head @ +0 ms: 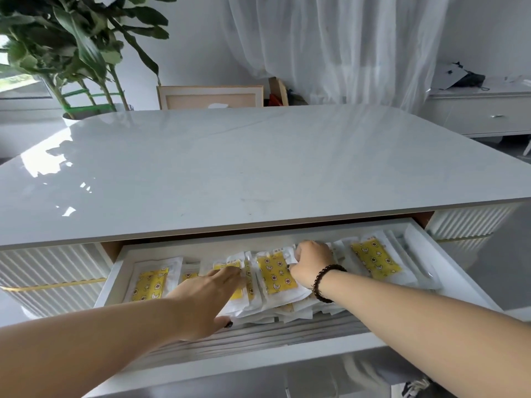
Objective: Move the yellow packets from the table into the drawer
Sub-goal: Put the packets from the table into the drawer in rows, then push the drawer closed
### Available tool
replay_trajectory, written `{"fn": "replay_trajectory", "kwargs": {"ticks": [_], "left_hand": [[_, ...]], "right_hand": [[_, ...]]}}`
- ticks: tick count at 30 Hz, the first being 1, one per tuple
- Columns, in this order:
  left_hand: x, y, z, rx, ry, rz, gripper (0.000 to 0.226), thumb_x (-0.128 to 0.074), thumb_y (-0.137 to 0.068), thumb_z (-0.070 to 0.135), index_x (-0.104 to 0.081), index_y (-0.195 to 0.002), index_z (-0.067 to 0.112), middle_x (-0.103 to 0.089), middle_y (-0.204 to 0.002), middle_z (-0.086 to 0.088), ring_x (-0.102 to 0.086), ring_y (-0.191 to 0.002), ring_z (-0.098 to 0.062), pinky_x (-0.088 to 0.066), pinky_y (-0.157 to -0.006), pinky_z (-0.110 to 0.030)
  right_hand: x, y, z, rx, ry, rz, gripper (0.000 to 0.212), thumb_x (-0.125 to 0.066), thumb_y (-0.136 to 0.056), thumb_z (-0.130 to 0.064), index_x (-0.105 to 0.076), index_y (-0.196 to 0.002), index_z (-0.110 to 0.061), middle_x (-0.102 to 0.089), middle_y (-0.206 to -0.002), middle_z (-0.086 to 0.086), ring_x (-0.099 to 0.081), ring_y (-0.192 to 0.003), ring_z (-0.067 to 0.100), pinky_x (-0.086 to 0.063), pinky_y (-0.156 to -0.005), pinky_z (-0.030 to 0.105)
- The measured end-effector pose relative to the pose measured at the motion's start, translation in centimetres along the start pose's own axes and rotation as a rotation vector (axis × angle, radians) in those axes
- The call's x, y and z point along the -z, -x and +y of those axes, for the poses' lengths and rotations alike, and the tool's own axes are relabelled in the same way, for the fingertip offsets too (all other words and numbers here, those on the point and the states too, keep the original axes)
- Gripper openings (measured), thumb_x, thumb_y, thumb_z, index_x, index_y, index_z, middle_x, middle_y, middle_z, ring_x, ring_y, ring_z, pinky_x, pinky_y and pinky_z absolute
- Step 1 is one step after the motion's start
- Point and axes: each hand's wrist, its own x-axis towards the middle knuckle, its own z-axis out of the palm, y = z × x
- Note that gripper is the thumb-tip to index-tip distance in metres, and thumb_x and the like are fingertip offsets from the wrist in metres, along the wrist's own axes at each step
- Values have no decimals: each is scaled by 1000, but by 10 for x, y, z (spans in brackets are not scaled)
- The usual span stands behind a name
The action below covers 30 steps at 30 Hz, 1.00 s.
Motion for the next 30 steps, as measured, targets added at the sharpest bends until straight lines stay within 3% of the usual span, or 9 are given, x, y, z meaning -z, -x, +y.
{"fn": "replay_trajectory", "kwargs": {"ticks": [3,8,13,16,20,23,30], "left_hand": [[3,3,0,22,16,8,77,-49,-93,50,-6,-151,25,-6,-157,9,-34,-136,-15,-41,-102,-28],[17,13,5,27,87,39,71,-45,-92,55,-13,-149,28,-15,-155,11,-37,-133,-13,-40,-100,-27],[42,39,26,-3,196,68,57,-31,-95,58,-22,-146,34,-25,-150,16,-43,-127,-11,-38,-98,-27],[55,56,37,-44,220,57,45,-29,-97,54,-36,-139,38,-40,-142,19,-46,-124,-9,-39,-102,-28],[69,77,50,-84,237,36,40,-33,-95,57,-50,-126,38,-59,-120,20,-56,-107,-4,-48,-92,-28],[70,89,63,-120,166,28,44,-36,-92,62,-50,-126,37,-61,-118,15,-58,-103,-10,-49,-87,-29],[67,97,77,-61,42,167,43,-43,-94,54,-49,-132,35,-55,-131,15,-52,-119,-13,-44,-96,-30]], "right_hand": [[2,2,-1,52,79,1,15,-62,-88,-21,-58,-95,-9,-60,-95,6,-52,-78,19,-40,-63,24],[16,12,0,124,163,20,24,-59,-88,-30,-54,-103,-12,-61,-98,4,-57,-82,21,-47,-64,27],[51,45,3,317,157,-54,16,-50,-92,-37,-54,-96,-22,-65,-91,-2,-63,-82,16,-55,-76,35],[78,73,4,440,127,-74,18,-49,-93,-38,-50,-105,-25,-66,-89,-8,-61,-78,9,-52,-74,29],[100,116,14,550,122,-239,27,-54,-90,-42,-48,-114,-32,-60,-95,-18,-58,-81,2,-51,-80,28],[101,141,27,605,208,-362,24,-58,-89,-40,-56,-112,-32,-59,-101,-18,-57,-93,5,-49,-86,28],[100,150,31,671,344,-165,20,-55,-92,-29,-65,-108,-28,-64,-106,-13,-57,-98,7,-48,-87,28]]}}
